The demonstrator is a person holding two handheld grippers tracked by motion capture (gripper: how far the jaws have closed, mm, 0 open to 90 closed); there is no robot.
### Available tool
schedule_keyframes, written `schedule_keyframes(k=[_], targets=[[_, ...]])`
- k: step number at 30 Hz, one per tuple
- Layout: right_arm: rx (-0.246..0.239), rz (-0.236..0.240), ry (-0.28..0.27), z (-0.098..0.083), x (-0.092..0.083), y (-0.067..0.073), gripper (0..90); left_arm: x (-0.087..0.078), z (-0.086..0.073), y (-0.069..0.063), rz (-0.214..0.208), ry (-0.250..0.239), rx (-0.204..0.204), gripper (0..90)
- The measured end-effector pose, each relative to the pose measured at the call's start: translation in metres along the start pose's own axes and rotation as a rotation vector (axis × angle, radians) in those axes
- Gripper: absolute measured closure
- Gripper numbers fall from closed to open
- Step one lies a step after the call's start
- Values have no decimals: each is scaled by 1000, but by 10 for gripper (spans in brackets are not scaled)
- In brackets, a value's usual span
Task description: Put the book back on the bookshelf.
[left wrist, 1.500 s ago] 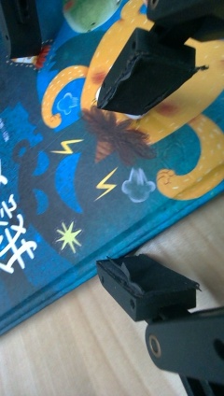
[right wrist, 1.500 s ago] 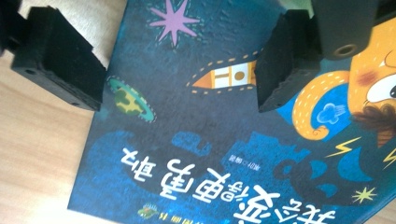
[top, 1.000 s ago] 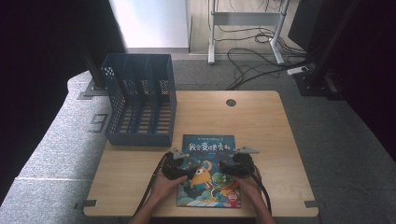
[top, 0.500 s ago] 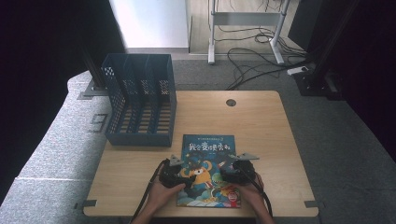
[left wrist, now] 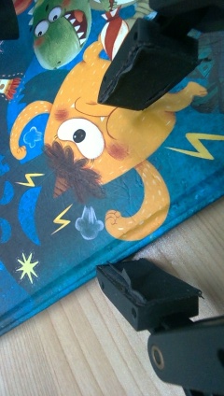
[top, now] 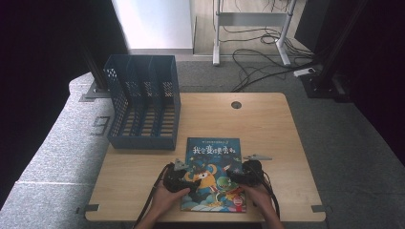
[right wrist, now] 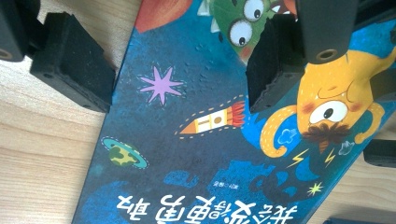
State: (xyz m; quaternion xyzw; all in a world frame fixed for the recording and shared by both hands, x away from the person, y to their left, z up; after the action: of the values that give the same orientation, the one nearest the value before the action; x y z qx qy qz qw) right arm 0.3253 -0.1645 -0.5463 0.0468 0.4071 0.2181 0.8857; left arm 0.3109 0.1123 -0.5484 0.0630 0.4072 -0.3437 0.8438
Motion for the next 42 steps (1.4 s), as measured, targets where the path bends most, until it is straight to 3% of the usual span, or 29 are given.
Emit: schedule_keyframes(k=[13, 27, 38, 42], targets=[[60, 50, 2, 3, -2, -6, 240, 0, 0, 1, -13, -1, -1, 151], [76, 79, -31, 5, -4, -10, 253, -1, 1, 2, -18, 0, -13, 154], [80, 66, -22, 6, 2, -12, 249, 0, 1, 0, -5, 5, 2, 154], [82, 63, -21, 7, 3, -12, 248, 1, 1, -2, 12, 19, 37, 151]])
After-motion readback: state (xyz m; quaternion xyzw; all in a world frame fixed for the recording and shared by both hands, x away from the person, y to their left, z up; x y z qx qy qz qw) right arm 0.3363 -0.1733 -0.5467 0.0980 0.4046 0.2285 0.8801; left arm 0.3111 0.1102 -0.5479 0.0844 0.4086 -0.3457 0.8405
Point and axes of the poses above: each handheld gripper's, and its own axes: x roughly forward along the jaws, z roughly out of its top, y roughly to its left, the point moved 1 cm from there along x, roughly forward along the jaws, and after that the axes turned 2 degrees about -z, right-handed, at the moved point
